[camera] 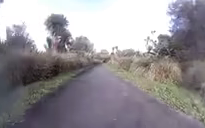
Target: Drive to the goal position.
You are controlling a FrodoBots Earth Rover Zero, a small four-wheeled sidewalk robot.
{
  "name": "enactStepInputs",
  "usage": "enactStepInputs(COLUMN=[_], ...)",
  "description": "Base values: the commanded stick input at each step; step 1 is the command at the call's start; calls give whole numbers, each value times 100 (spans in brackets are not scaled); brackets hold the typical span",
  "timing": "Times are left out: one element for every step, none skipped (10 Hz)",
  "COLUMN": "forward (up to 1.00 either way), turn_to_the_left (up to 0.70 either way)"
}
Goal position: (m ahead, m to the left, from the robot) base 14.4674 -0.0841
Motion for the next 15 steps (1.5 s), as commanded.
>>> enactStepInputs(forward=[85, 85, 85, 85, 85, 85, 85, 85, 85, 85, 85, 85, 85, 85, 85], turn_to_the_left=[0, 0, 0, 0, 0, -8, -28, -34, -34, -34, -34, -34, -34, -34, -34])
